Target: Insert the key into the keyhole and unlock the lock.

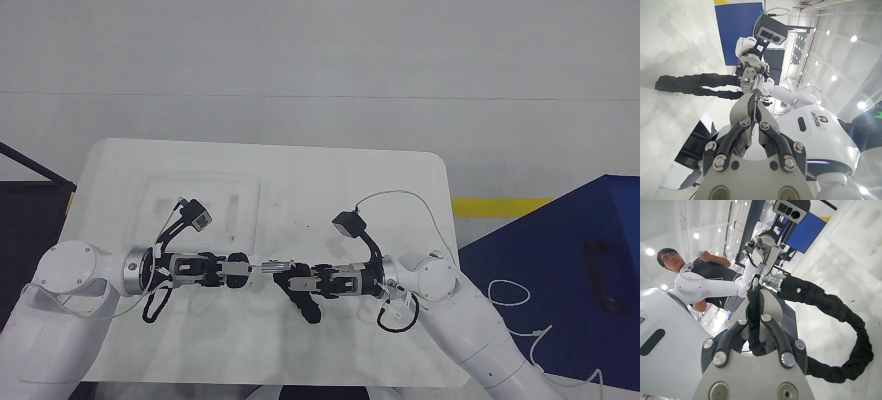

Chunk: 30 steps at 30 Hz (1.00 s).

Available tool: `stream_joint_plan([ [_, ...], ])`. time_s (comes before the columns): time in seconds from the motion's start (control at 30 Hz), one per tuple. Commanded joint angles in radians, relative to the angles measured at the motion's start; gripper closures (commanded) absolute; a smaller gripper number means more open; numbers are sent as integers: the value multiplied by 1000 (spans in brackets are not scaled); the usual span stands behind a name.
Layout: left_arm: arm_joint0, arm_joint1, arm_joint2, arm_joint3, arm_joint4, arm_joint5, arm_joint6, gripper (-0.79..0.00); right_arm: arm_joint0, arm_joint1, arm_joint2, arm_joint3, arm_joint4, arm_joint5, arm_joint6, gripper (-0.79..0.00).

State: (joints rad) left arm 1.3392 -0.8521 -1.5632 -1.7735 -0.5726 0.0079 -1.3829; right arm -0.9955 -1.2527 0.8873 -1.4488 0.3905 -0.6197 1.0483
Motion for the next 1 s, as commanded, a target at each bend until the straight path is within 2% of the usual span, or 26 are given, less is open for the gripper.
stream_joint_plan([
  [0.0,0,0,0,0,0,0,0,0,0,0,0,0,0,0,0,0],
  [0.7,0,0,0,0,0,0,0,0,0,0,0,0,0,0,0,0],
  [0.97,51,1,-17,-83,86,-150,60,0,-25,4,19,-33,1,43,-54,0],
])
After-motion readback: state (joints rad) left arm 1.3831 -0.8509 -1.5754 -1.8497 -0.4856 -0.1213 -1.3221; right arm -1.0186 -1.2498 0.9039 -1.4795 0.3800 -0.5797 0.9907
